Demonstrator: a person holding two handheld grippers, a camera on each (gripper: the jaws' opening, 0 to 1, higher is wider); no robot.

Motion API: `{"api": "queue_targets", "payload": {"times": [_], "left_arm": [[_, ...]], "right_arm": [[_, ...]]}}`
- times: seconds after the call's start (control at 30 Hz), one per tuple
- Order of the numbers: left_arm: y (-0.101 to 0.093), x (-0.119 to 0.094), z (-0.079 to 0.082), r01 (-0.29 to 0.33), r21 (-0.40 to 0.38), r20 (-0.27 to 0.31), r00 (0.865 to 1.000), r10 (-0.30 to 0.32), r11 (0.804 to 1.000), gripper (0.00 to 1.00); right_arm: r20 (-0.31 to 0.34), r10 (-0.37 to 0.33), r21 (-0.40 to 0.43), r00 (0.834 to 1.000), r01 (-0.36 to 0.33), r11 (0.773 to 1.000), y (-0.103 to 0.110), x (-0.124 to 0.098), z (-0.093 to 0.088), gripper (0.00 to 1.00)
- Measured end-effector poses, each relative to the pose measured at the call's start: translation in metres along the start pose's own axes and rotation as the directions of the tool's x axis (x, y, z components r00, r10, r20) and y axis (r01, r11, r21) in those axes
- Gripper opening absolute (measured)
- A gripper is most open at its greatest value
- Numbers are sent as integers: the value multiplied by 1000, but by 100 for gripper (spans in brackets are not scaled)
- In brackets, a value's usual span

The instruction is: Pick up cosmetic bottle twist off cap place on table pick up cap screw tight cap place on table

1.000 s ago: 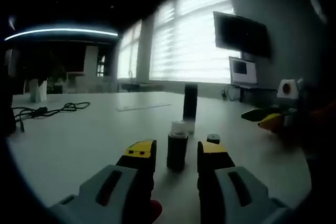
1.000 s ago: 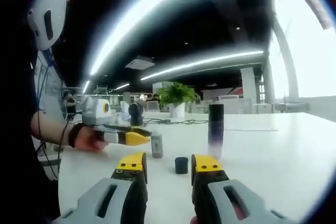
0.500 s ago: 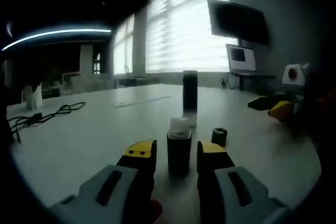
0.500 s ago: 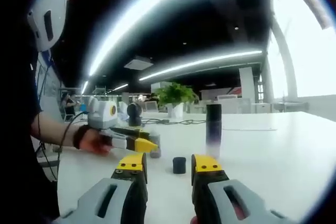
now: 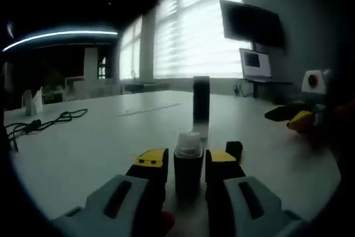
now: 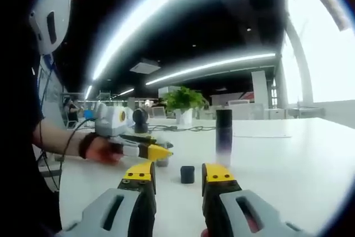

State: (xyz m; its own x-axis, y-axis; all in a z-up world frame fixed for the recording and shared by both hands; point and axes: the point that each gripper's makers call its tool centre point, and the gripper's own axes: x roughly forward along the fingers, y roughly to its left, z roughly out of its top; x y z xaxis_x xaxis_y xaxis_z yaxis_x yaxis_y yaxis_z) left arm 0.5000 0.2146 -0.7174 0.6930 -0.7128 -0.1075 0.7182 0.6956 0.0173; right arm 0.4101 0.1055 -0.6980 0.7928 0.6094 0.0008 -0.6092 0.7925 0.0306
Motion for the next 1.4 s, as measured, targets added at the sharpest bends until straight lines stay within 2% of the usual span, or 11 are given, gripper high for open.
{"api": "queue_targets", "payload": {"times": [0.2, 0.53, 0.73, 0.83, 0.97, 1.17, 1.4], "left_arm": [[0, 0, -2, 1, 8, -11, 1000, -1, 1000, 11], [1, 0, -1, -1, 1, -7, 1000, 1, 1000, 10], [-1, -7, 6, 2, 0, 32, 1000, -2, 1000, 10], [-3, -14, 10, 3, -11, 55, 998, -2, 1000, 10], [-4, -25, 11, 0, -37, 51, 999, 2, 999, 10], [-7, -47, 31, -3, -36, 95, 995, 6, 999, 10], [-20, -65, 22, 11, -30, 90, 996, -8, 999, 10]], "right_arm": [[-3, -2, -5, 1000, 2, 1000, -1, 0, -1, 27], [-3, -5, -1, 1000, 5, 1000, -2, 0, -1, 26], [-6, -12, 8, 1000, 12, 1000, -3, 0, -1, 27], [-20, -34, 10, 999, 34, 999, -6, 1, -3, 27], [-28, -61, 39, 998, 62, 997, -11, 2, -2, 27], [-42, -79, 58, 996, 82, 995, -14, 6, -3, 27], [-80, -61, 50, 995, 65, 997, -11, 20, -5, 25]]}}
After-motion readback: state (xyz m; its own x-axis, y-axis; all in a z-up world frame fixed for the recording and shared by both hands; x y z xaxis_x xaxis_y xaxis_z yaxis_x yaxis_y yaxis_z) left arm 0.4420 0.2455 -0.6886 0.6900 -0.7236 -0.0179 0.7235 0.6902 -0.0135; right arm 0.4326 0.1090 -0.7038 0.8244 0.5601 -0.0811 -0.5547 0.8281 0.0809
